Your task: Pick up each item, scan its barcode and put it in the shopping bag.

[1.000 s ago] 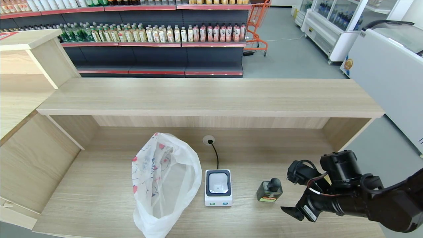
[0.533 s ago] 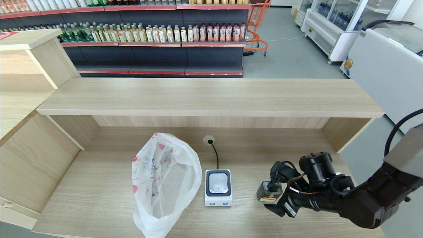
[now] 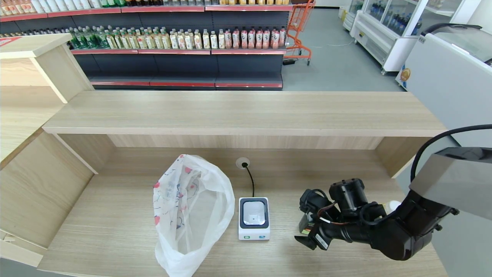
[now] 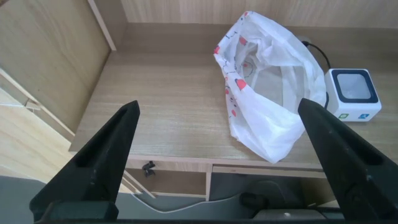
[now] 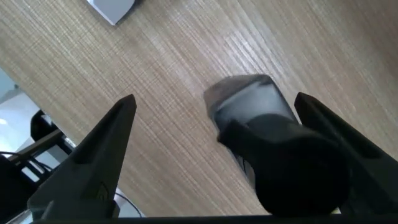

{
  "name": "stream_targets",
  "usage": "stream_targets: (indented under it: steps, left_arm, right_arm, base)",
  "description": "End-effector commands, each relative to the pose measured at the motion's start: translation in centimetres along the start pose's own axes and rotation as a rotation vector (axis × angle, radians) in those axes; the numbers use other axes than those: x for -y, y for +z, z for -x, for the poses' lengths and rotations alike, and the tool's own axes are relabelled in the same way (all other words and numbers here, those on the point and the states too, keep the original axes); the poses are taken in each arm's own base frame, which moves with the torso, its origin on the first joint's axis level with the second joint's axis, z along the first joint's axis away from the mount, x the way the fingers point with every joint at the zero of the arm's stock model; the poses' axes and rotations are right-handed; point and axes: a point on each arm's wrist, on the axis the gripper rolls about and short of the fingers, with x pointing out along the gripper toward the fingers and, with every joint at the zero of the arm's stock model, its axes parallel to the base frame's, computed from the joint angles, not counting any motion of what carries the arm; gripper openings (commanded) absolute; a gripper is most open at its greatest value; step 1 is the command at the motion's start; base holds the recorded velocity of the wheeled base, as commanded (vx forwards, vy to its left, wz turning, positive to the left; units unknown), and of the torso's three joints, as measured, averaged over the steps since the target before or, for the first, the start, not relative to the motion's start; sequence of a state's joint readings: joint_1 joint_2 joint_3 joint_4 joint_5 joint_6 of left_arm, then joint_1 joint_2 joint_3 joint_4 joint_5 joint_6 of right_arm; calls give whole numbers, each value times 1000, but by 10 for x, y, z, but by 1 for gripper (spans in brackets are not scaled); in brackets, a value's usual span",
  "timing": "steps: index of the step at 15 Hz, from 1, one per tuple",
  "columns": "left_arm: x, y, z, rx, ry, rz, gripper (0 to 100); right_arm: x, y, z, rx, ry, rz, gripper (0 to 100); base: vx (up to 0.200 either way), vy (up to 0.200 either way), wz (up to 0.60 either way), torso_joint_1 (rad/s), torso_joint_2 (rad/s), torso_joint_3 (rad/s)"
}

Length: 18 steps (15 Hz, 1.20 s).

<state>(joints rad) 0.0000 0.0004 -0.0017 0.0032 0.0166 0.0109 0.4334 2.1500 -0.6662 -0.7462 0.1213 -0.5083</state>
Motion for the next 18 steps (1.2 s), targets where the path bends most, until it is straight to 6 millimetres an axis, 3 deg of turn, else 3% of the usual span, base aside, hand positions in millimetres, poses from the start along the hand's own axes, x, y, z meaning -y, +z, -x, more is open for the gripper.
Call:
stream_targets:
  steps: [1,6,9,10,13,15,16,18]
  left_arm:
    - [0,0,0,-1,0,0,100]
    - [0,0,0,-1,0,0,100]
    - [0,0,0,0,0,0,100]
    - [0,0,0,0,0,0,100]
    - [0,0,0,0,0,0,100]
    - [0,0,0,0,0,0,100]
    - [0,0,0,0,0,0,100]
    - [0,0,0,-1,0,0,100]
  right_arm:
    - [-4,-1,-8,-10,13,7,0]
    - [-5,-12,-1,-5,-6,-3,0]
    - [-5,-11,15,61,-41,-11,0]
    - [-3,-6,32,104,-69,-29,0]
    - [8,15,110,288,-164,-191,0]
    - [5,18,141,363,-197,-217,0]
    - [2,21,168,430,-253,-109,0]
    - [2,21,183,434,-333,114,0]
  base:
    - [0,0,0,0,0,0]
    - [0,0,0,0,0,0]
    - [0,0,0,0,0,0]
    - [0,0,0,0,0,0]
    - [0,0,0,0,0,0]
    - [0,0,0,0,0,0]
    - [0,0,0,0,0,0]
    - [0,0,0,0,0,0]
